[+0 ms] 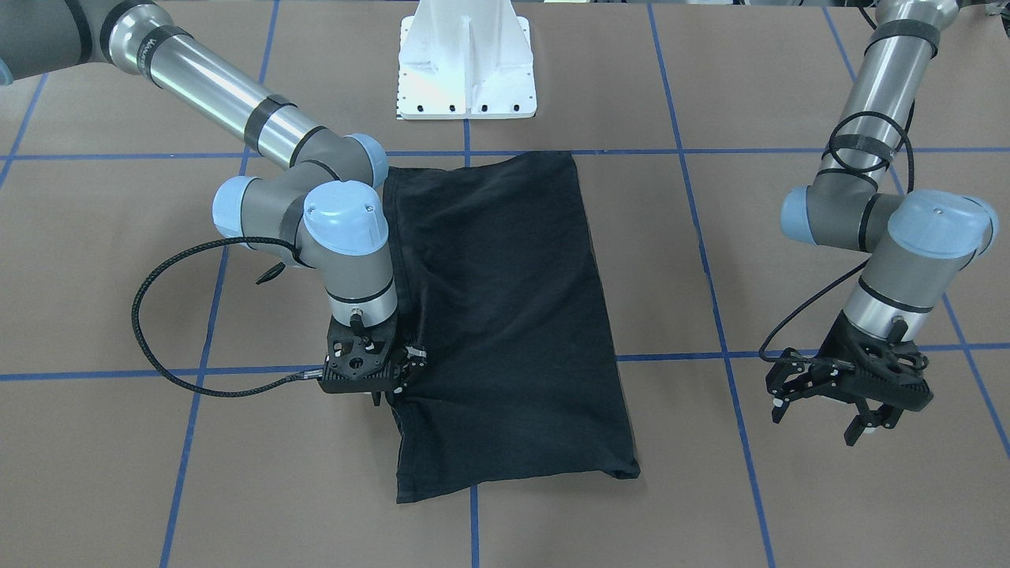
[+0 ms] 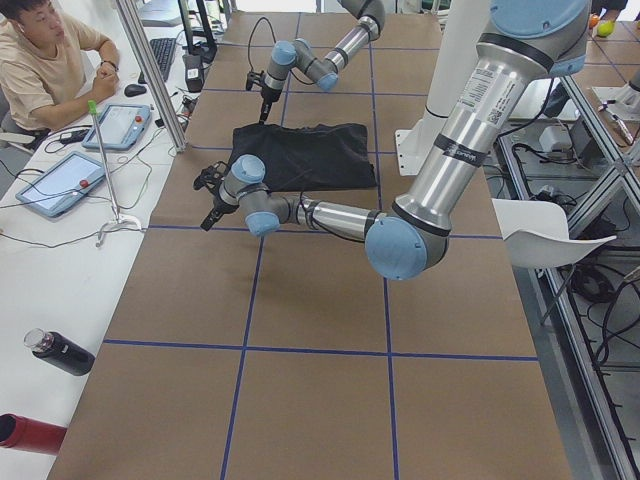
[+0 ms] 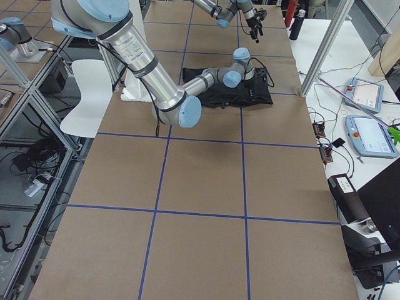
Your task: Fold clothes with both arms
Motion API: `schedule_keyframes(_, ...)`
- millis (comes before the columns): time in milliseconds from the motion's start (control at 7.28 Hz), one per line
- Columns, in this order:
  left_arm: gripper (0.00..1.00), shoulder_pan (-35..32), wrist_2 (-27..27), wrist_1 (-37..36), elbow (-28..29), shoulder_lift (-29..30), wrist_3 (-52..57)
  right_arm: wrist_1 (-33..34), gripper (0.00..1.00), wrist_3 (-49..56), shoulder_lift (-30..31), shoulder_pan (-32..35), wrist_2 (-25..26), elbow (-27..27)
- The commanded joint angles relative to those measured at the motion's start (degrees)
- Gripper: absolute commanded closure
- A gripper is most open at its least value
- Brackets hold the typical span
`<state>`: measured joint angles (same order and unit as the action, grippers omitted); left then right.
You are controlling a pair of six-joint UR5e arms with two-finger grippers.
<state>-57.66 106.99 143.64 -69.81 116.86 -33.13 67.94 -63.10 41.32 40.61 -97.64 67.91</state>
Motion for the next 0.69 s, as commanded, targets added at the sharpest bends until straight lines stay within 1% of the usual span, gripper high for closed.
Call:
schedule_keyframes(0,0.0,0.0,4.59,-1.42,-3.83,0.03,-3.42,4.88,0.0,0.51,-0.45,1.83,-5.16,2.55)
schedule_keyframes(137,0.0,0.09,5.06,-1.86,-5.33,0.03,-5.52,9.62,0.0,0.52,1.55,1.84,-5.71,8.58)
schedule_keyframes(275,0.0,2.0,4.98,-2.13,-8.39,-1.36,-8.76,12.37,0.01,0.43,5.92,1.67,-5.72,15.77)
schedule_keyframes(412,0.0,4.54,4.89,-3.52,-14.33,-4.42,-12.63,12.92,0.0,0.26,12.93,0.27,-5.37,24.98)
schedule_keyframes(549,0.0,8.05,4.46,-7.8,-22.14,-7.58,-17.36,13.01,0.01,-0.09,19.7,-0.96,-5.19,33.43)
